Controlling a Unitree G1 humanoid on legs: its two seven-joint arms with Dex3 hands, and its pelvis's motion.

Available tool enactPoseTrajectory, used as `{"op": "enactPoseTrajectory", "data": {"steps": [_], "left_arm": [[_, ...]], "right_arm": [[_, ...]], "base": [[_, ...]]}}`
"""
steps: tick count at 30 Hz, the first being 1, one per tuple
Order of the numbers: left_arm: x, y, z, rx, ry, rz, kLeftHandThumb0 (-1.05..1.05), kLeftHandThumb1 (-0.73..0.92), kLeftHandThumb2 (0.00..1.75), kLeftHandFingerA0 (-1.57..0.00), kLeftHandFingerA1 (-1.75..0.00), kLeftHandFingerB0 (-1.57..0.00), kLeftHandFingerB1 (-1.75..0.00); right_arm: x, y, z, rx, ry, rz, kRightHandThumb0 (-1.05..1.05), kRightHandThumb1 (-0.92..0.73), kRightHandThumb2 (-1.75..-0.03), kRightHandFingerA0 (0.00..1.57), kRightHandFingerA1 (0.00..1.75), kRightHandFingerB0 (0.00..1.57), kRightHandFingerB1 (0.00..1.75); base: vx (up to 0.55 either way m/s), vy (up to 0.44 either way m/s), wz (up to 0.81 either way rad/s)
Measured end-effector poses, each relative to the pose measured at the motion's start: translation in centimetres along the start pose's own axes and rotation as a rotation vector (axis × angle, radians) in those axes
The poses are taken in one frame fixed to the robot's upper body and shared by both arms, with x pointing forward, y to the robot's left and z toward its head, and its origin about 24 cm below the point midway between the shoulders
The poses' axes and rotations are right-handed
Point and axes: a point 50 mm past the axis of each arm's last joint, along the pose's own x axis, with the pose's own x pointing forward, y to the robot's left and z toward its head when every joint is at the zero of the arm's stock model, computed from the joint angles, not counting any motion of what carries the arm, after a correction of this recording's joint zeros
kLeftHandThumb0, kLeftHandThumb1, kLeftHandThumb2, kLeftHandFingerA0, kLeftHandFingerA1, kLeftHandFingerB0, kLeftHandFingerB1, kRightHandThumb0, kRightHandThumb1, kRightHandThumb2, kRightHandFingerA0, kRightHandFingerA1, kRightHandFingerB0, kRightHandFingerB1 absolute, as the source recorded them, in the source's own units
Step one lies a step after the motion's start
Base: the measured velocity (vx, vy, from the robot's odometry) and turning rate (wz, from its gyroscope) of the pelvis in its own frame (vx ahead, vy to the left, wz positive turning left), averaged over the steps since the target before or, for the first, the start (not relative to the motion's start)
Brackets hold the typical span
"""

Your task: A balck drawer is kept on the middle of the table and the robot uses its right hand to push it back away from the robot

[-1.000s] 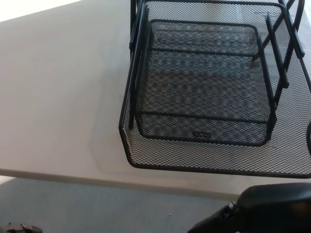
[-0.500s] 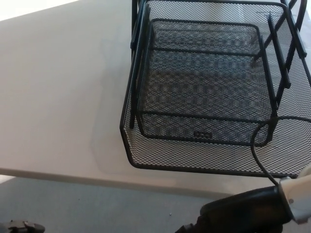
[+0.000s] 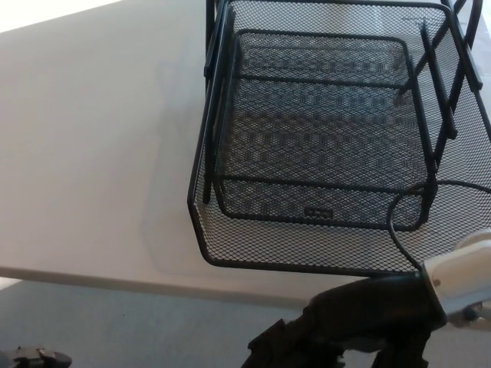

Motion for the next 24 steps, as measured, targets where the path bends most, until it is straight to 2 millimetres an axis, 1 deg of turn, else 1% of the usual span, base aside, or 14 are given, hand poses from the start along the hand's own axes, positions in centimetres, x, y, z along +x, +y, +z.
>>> {"op": "enactPoseTrajectory", "data": {"steps": [1,3,4,11,12,13,14,15,17,18,20,21,22,24], "left_arm": [[0.0,0.0,0.0,0.0,0.0,0.0,-0.69,0.73,0.63,-0.35,-0.34,-0.3,-0.31],[0.0,0.0,0.0,0.002,-0.001,-0.002,-0.73,0.69,0.65,-0.37,-0.36,-0.27,-0.32],[0.0,0.0,0.0,0.004,-0.001,-0.004,-0.71,0.75,0.61,-0.39,-0.34,-0.28,-0.29],[0.1,-0.2,0.1,0.026,0.001,-0.016,-0.67,0.74,0.62,-0.43,-0.36,-0.32,-0.31],[0.1,-0.2,0.1,0.028,0.0,-0.016,-0.67,0.74,0.62,-0.43,-0.36,-0.32,-0.31],[0.1,-0.2,0.2,0.029,-0.002,-0.016,-0.74,0.68,0.66,-0.36,-0.37,-0.26,-0.32],[0.1,-0.2,0.2,0.029,-0.003,-0.016,-0.69,0.74,0.61,-0.39,-0.35,-0.28,-0.3],[0.1,-0.2,0.2,0.03,-0.004,-0.016,-0.69,0.74,0.61,-0.39,-0.35,-0.28,-0.3],[0.2,-0.2,0.2,0.03,-0.005,-0.016,-0.73,0.69,0.67,-0.38,-0.38,-0.27,-0.33],[0.2,-0.2,0.2,0.03,-0.005,-0.016,-0.63,0.57,0.97,-0.35,-0.53,-0.14,-0.42],[0.2,-0.2,0.2,0.03,-0.006,-0.015,-0.64,0.57,0.97,-0.34,-0.53,-0.14,-0.42],[0.2,-0.2,0.3,0.031,-0.006,-0.015,-0.64,0.57,0.97,-0.34,-0.53,-0.14,-0.42],[0.2,-0.2,0.3,0.032,-0.006,-0.016,-0.7,0.74,0.63,-0.36,-0.34,-0.3,-0.31],[0.2,-0.2,0.3,0.033,-0.007,-0.016,-0.7,0.74,0.63,-0.35,-0.34,-0.3,-0.31]], "right_arm": [[-0.1,-0.1,0.2,-0.005,0.0,-0.002,-0.72,-0.68,-0.95,0.29,0.49,0.1,0.4],[-0.2,-0.5,0.9,-0.032,0.004,-0.008,-0.72,-0.69,-0.96,0.3,0.5,0.1,0.4],[-0.3,-0.7,1.2,-0.047,0.005,-0.011,-0.73,-0.69,-0.96,0.29,0.5,0.09,0.4],[0.0,-1.8,2.5,-0.114,-0.001,-0.029,-0.73,-0.7,-0.97,0.28,0.49,0.1,0.41],[0.1,-1.9,2.6,-0.121,-0.001,-0.032,-0.73,-0.7,-0.97,0.28,0.49,0.1,0.41],[0.2,-2.0,2.7,-0.129,0.002,-0.033,-0.74,-0.7,-0.97,0.28,0.49,0.09,0.4],[0.3,-2.1,2.7,-0.132,0.005,-0.034,-0.74,-0.7,-0.97,0.27,0.49,0.09,0.4],[0.5,-2.2,2.6,-0.136,0.014,-0.035,-0.74,-0.7,-0.97,0.27,0.49,0.09,0.4],[0.7,-2.4,2.3,-0.134,0.031,-0.042,-0.74,-0.7,-0.97,0.28,0.49,0.09,0.41],[0.8,-2.6,2.0,-0.131,0.044,-0.049,-0.74,-0.7,-0.96,0.28,0.49,0.09,0.4],[0.9,-2.9,1.6,-0.121,0.063,-0.06,-0.73,-0.7,-0.96,0.27,0.49,0.09,0.4],[1.0,-3.1,1.3,-0.116,0.073,-0.066,-0.73,-0.7,-0.96,0.27,0.49,0.09,0.4],[1.1,-3.4,1.0,-0.109,0.093,-0.077,-0.73,-0.7,-0.96,0.26,0.48,0.09,0.4],[1.2,-3.7,0.6,-0.108,0.113,-0.09,-0.73,-0.7,-0.96,0.26,0.48,0.09,0.4]], "base": [[0.0,0.0,0.0],[0.0,0.0,0.0],[0.0,0.0,0.0],[0.0,0.0,0.0],[0.0,0.0,0.0],[0.0,0.0,0.0],[0.0,0.0,0.0],[0.0,0.0,0.0],[0.0,0.0,0.0],[0.0,0.0,0.0],[0.0,0.0,0.0],[0.0,0.0,0.0],[0.0,0.0,0.0],[0.0,0.0,0.0]]}}
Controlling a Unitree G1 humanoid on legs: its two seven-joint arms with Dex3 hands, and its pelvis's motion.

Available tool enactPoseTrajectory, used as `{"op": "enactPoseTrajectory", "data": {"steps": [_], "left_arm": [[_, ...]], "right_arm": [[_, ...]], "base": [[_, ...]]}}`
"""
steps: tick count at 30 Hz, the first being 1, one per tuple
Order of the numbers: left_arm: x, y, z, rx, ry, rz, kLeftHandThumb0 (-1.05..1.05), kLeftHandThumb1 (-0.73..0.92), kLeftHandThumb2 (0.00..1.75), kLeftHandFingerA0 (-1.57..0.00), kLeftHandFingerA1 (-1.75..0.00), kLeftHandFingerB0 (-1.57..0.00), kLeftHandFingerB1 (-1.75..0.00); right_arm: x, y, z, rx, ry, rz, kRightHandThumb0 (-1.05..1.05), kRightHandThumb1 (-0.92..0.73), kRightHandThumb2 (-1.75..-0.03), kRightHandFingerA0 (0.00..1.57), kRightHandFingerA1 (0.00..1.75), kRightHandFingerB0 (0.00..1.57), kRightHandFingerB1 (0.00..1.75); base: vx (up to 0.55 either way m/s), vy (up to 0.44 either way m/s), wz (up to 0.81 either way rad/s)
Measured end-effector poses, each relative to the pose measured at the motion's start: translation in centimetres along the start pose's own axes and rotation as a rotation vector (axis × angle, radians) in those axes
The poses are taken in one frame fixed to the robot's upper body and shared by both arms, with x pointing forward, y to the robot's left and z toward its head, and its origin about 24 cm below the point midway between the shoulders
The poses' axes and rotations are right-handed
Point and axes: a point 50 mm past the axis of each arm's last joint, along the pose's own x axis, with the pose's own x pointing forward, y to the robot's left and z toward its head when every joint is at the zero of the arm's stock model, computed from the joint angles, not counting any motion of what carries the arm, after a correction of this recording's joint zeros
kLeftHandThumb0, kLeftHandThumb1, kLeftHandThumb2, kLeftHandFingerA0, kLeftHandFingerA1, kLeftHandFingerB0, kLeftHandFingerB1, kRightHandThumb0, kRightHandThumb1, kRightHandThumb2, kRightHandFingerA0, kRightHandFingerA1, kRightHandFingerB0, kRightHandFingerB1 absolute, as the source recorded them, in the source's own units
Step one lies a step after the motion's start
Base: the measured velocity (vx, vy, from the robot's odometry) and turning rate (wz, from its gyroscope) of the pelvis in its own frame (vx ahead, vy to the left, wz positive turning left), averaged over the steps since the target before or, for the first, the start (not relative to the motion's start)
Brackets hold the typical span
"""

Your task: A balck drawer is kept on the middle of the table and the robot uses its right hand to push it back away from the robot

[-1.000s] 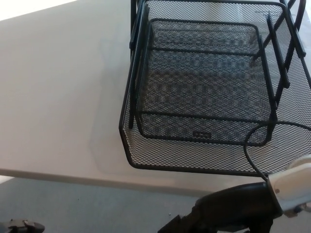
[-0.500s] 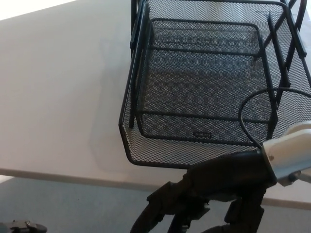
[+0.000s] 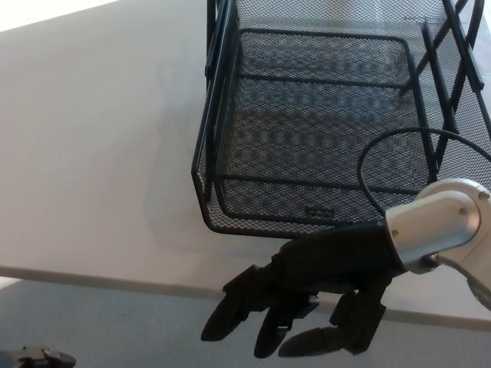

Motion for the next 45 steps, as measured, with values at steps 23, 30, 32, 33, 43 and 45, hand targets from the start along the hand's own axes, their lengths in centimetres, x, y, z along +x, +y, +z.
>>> {"op": "enactPoseTrajectory", "data": {"steps": [23,30,32,33,43,45], "left_arm": [[0.0,0.0,0.0,-0.001,0.001,0.002,-0.71,0.6,0.94,-0.33,-0.49,-0.21,-0.42],[0.0,0.0,0.0,0.0,0.003,0.0,-0.71,0.6,0.94,-0.33,-0.49,-0.21,-0.42],[0.0,0.0,0.0,0.002,0.003,-0.001,-0.71,0.61,0.94,-0.33,-0.49,-0.19,-0.41],[0.0,0.0,0.0,0.003,0.003,-0.002,-0.71,0.61,0.94,-0.33,-0.49,-0.19,-0.41],[0.0,-0.1,0.0,0.005,0.005,-0.004,-0.72,0.61,0.94,-0.34,-0.5,-0.19,-0.41],[0.0,-0.1,-0.1,0.005,0.007,-0.005,-0.71,0.61,0.94,-0.34,-0.49,-0.2,-0.41]], "right_arm": [[-1.8,-5.6,-2.5,-0.02,0.183,-0.194,-0.71,-0.67,-0.91,0.29,0.49,0.12,0.41],[-2.8,-7.7,-2.6,0.008,0.205,-0.247,-0.71,-0.65,-0.92,0.32,0.49,0.15,0.41],[-2.8,-8.3,-2.8,0.014,0.222,-0.261,-0.71,-0.64,-0.91,0.33,0.49,0.16,0.42],[-2.8,-8.4,-3.0,0.019,0.227,-0.264,-0.71,-0.64,-0.91,0.33,0.49,0.16,0.42],[-1.7,-9.2,-5.3,0.081,0.271,-0.269,-0.71,-0.64,-0.92,0.34,0.49,0.18,0.42],[-1.7,-9.2,-5.2,0.069,0.266,-0.27,-0.7,-0.64,-0.91,0.33,0.49,0.17,0.42]], "base": [[0.0,0.0,0.0],[0.0,0.0,0.0],[0.0,0.0,0.0],[0.0,0.0,0.0],[0.0,0.0,0.0],[0.0,0.0,0.0]]}}
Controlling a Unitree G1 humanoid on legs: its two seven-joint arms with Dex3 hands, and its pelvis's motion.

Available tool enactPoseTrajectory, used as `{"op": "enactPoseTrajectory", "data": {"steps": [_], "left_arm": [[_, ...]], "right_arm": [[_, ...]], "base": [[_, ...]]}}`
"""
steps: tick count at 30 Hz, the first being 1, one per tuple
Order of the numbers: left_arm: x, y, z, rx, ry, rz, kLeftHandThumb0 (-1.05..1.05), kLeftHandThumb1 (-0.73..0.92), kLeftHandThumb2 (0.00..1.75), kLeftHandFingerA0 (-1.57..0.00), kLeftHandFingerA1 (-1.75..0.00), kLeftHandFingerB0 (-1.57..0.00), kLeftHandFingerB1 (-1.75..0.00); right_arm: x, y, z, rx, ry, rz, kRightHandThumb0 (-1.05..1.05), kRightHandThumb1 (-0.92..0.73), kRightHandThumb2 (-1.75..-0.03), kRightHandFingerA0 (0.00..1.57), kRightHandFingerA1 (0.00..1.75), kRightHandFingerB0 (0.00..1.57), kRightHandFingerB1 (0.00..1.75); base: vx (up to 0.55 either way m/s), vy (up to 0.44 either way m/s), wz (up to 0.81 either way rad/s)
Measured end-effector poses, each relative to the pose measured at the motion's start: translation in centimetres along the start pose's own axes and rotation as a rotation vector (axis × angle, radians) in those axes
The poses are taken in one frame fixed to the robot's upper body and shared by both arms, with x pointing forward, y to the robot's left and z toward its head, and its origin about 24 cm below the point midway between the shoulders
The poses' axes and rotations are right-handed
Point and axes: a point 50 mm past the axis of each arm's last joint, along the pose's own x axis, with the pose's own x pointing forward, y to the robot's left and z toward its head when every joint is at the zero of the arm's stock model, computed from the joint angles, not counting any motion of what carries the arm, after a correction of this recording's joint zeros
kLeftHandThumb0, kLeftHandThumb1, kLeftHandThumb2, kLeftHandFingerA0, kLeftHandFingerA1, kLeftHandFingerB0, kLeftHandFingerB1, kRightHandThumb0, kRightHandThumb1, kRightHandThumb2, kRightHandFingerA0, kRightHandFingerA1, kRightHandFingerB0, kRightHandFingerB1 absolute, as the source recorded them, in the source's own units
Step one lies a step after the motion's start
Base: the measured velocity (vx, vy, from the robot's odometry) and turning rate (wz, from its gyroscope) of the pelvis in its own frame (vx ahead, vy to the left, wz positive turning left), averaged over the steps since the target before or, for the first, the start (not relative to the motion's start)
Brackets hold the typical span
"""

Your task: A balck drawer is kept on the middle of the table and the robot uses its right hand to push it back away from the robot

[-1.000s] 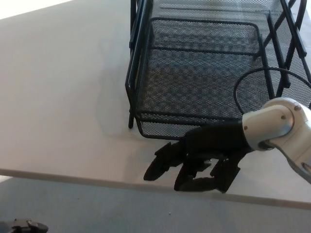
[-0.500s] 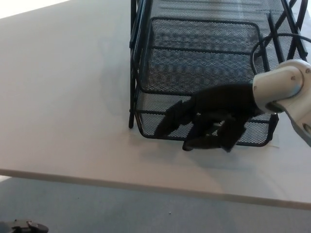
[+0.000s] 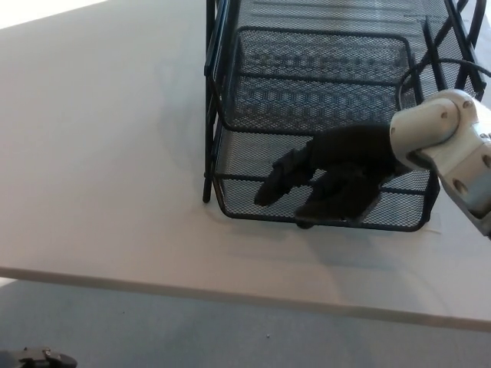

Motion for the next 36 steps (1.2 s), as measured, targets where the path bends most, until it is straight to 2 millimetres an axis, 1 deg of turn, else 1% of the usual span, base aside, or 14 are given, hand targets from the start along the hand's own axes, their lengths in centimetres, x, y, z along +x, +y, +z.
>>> {"op": "enactPoseTrajectory", "data": {"steps": [4,8,10,14,17,18,23,24,25,26,28,30,32,36], "left_arm": [[0.0,0.0,0.0,0.0,0.0,0.0,-0.71,0.6,0.94,-0.33,-0.49,-0.2,-0.41],[0.0,0.0,0.0,0.0,-0.001,0.001,-0.72,0.6,0.94,-0.34,-0.5,-0.19,-0.41],[0.0,0.0,0.0,-0.001,0.0,0.001,-0.72,0.6,0.94,-0.34,-0.5,-0.19,-0.41],[0.0,0.0,0.0,0.0,0.0,0.0,-0.69,0.59,0.95,-0.36,-0.51,-0.18,-0.41],[0.0,0.0,0.0,0.002,0.0,-0.001,-0.74,0.6,0.95,-0.34,-0.5,-0.19,-0.41],[0.0,0.0,0.1,0.003,-0.001,-0.002,-0.71,0.68,0.62,-0.36,-0.34,-0.31,-0.31],[0.0,0.0,0.1,0.003,-0.002,-0.001,-0.66,0.72,0.62,-0.35,-0.34,-0.32,-0.32],[0.0,0.0,0.1,0.003,-0.002,-0.001,-0.65,0.72,0.62,-0.36,-0.34,-0.32,-0.31],[0.0,0.0,0.1,0.002,-0.002,-0.001,-0.7,0.6,0.94,-0.34,-0.5,-0.19,-0.41],[0.0,0.0,0.1,0.002,-0.002,-0.001,-0.7,0.6,0.94,-0.34,-0.5,-0.19,-0.41],[0.0,0.0,0.1,0.002,0.0,-0.001,-0.7,0.6,0.94,-0.34,-0.5,-0.19,-0.41],[0.0,0.0,0.0,0.002,0.001,-0.001,-0.7,0.6,0.94,-0.35,-0.5,-0.19,-0.41],[0.0,0.0,0.0,0.002,0.002,-0.001,-0.7,0.6,0.94,-0.34,-0.49,-0.2,-0.41],[0.0,0.0,0.0,0.001,0.003,-0.001,-0.7,0.59,0.93,-0.32,-0.49,-0.21,-0.42]], "right_arm": [[-0.1,0.4,0.7,-0.033,-0.038,-0.002,-0.7,-0.65,-0.91,0.31,0.49,0.15,0.41],[-0.1,1.9,1.7,-0.072,-0.095,0.03,-0.71,-0.67,-0.93,0.3,0.48,0.16,0.42],[-0.1,3.0,2.2,-0.096,-0.131,0.058,-0.71,-0.67,-0.93,0.3,0.48,0.16,0.42],[-0.7,4.3,3.0,-0.151,-0.17,0.08,-0.72,-0.68,-0.94,0.29,0.47,0.16,0.41],[-1.3,5.2,3.7,-0.197,-0.202,0.09,-0.73,-0.69,-0.96,0.32,0.47,0.15,0.41],[-1.7,5.6,3.8,-0.21,-0.212,0.092,-0.72,-0.69,-0.96,0.32,0.48,0.14,0.41],[-3.7,6.9,3.9,-0.253,-0.245,0.082,-0.7,-0.69,-0.95,0.32,0.48,0.13,0.4],[-4.2,7.2,3.9,-0.256,-0.252,0.08,-0.69,-0.68,-0.94,0.32,0.48,0.14,0.4],[-4.9,7.6,3.6,-0.254,-0.26,0.078,-0.7,-0.68,-0.94,0.32,0.48,0.13,0.4],[-5.1,7.7,3.6,-0.252,-0.262,0.077,-0.7,-0.68,-0.94,0.32,0.48,0.13,0.4],[-6.3,8.5,2.6,-0.224,-0.262,0.078,-0.7,-0.68,-0.94,0.31,0.48,0.13,0.4],[-7.0,9.2,1.6,-0.184,-0.255,0.086,-0.69,-0.68,-0.92,0.31,0.48,0.15,0.41],[-7.3,9.8,0.5,-0.126,-0.251,0.093,-0.72,-0.68,-0.95,0.28,0.47,0.12,0.4],[-7.0,11.5,-2.2,0.028,-0.24,0.125,-0.69,-0.69,-0.93,0.29,0.47,0.13,0.4]], "base": [[0.0,0.0,0.0],[0.0,0.0,0.0],[0.0,0.0,0.0],[0.0,0.0,0.0],[0.0,0.0,0.0],[0.0,0.0,0.0],[0.0,0.0,0.0],[0.0,0.0,0.0],[0.0,0.0,0.0],[0.0,0.0,0.0],[0.0,0.0,0.0],[0.0,0.0,0.0],[0.0,0.0,0.0],[0.0,0.0,0.0]]}}
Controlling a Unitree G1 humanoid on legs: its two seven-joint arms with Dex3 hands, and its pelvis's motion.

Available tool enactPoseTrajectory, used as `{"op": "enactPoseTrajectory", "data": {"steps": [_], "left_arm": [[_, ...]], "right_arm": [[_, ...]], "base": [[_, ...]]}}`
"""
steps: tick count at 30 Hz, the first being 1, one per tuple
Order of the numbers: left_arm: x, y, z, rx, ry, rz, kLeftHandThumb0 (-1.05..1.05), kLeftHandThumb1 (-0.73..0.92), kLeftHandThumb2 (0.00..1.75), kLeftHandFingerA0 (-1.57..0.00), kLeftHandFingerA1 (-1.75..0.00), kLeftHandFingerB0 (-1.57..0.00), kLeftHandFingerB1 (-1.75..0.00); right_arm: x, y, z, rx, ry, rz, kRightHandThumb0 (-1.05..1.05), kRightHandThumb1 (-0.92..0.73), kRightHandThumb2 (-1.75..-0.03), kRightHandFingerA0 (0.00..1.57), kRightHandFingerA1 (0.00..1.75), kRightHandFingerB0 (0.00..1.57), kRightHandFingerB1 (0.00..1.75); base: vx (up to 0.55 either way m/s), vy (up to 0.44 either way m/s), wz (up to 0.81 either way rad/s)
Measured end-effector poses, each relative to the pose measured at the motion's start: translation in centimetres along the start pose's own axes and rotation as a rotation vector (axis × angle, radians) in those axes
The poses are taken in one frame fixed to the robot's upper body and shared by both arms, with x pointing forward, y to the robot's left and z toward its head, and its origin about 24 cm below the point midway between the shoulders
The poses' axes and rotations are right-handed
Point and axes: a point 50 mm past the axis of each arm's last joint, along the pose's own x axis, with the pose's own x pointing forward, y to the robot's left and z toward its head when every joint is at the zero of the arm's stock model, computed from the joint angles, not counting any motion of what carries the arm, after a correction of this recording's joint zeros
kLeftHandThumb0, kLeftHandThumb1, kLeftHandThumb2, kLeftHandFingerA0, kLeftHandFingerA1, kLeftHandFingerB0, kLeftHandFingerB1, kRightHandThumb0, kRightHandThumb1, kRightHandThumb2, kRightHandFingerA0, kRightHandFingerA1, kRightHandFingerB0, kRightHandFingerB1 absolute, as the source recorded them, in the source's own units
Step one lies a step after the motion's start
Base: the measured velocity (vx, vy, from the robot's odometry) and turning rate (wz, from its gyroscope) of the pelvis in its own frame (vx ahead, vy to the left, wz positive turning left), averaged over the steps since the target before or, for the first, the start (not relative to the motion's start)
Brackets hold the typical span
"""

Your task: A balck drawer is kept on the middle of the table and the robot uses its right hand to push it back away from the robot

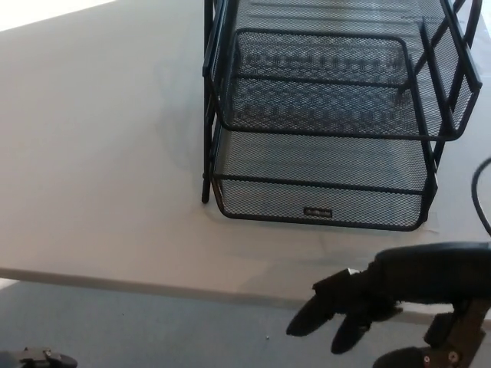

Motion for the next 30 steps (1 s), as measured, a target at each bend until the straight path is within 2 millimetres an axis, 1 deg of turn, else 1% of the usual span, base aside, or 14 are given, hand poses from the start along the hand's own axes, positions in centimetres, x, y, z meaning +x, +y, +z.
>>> {"op": "enactPoseTrajectory", "data": {"steps": [2,5,6,8,12,15,18,19,22,23,24,26,29,30], "left_arm": [[0.0,0.0,-0.1,-0.002,0.002,0.0,-0.71,0.59,0.93,-0.33,-0.49,-0.2,-0.42],[-0.1,-0.1,-0.2,-0.004,0.006,0.0,-0.69,0.58,0.93,-0.33,-0.49,-0.21,-0.42],[-0.1,-0.2,-0.3,-0.006,0.008,0.0,-0.7,0.59,0.93,-0.35,-0.5,-0.2,-0.41],[-0.2,-0.2,-0.5,-0.009,0.012,0.003,-0.7,0.59,0.93,-0.36,-0.5,-0.2,-0.41],[-0.3,-0.1,-0.6,-0.009,0.016,0.009,-0.71,0.59,0.93,-0.34,-0.5,-0.19,-0.41],[-0.3,0.0,-0.6,-0.008,0.015,0.01,-0.7,0.59,0.93,-0.36,-0.5,-0.2,-0.41],[-0.3,0.0,-0.6,-0.007,0.015,0.011,-0.7,0.59,0.93,-0.35,-0.5,-0.2,-0.41],[-0.3,0.0,-0.6,-0.007,0.016,0.011,-0.7,0.58,0.93,-0.34,-0.5,-0.2,-0.41],[-0.3,0.0,-0.6,-0.006,0.016,0.012,-0.7,0.58,0.92,-0.34,-0.49,-0.2,-0.41],[-0.3,0.0,-0.6,-0.006,0.016,0.012,-0.69,0.58,0.92,-0.33,-0.49,-0.2,-0.42],[-0.3,0.0,-0.6,-0.006,0.016,0.012,-0.69,0.58,0.92,-0.33,-0.49,-0.2,-0.42],[-0.4,0.0,-0.6,-0.007,0.016,0.012,-0.68,0.57,0.92,-0.34,-0.5,-0.21,-0.42],[-0.4,0.0,-0.6,-0.007,0.016,0.012,-0.67,0.57,0.92,-0.35,-0.5,-0.21,-0.42],[-0.4,0.0,-0.6,-0.007,0.016,0.012,-0.67,0.57,0.92,-0.35,-0.5,-0.21,-0.42]], "right_arm": [[0.0,1.1,-2.0,0.108,0.008,0.009,-0.69,-0.69,-0.93,0.29,0.47,0.13,0.4],[0.0,2.6,-4.1,0.218,0.019,0.013,-0.69,-0.68,-0.92,0.28,0.46,0.14,0.41],[0.0,3.5,-5.2,0.279,0.028,0.013,-0.7,-0.66,-0.92,0.29,0.47,0.15,0.41],[-0.2,4.9,-6.8,0.358,0.041,0.004,-0.7,-0.66,-0.92,0.29,0.46,0.16,0.41],[-0.4,6.8,-8.8,0.467,0.07,-0.024,-0.71,-0.65,-0.91,0.29,0.47,0.16,0.41],[-0.3,7.5,-9.7,0.515,0.082,-0.045,-0.72,-0.64,-0.91,0.29,0.47,0.17,0.41],[0.0,8.4,-11.1,0.579,0.11,-0.075,-0.71,-0.64,-0.91,0.3,0.47,0.18,0.42],[0.0,8.6,-11.4,0.588,0.12,-0.081,-0.63,-0.79,-0.64,0.37,0.37,0.24,0.3],[0.4,9.4,-13.1,0.63,0.174,-0.106,-0.63,-0.77,-0.63,0.39,0.38,0.26,0.31],[0.5,9.6,-13.6,0.645,0.19,-0.117,-0.64,-0.72,-0.62,0.44,0.39,0.3,0.33],[0.5,9.7,-13.9,0.652,0.2,-0.124,-0.64,-0.72,-0.62,0.44,0.39,0.3,0.33],[0.7,9.9,-14.8,0.676,0.224,-0.15,-0.62,-0.71,-0.62,0.49,0.4,0.35,0.35],[1.3,10.6,-16.3,0.74,0.251,-0.208,-0.59,-0.71,-0.62,0.51,0.41,0.37,0.36],[1.4,10.8,-16.6,0.754,0.256,-0.222,-0.59,-0.69,-0.64,0.55,0.43,0.39,0.37]], "base": [[0.0,0.0,0.0],[0.0,0.0,0.0],[0.0,0.0,0.0],[0.0,0.0,0.0],[0.0,0.0,0.0],[0.0,0.0,0.0],[0.0,0.0,0.0],[0.0,0.0,0.0],[0.0,0.0,0.0],[0.0,0.0,0.0],[0.0,0.0,0.0],[0.0,0.0,0.0],[0.0,0.0,0.0],[0.0,0.0,0.0]]}}
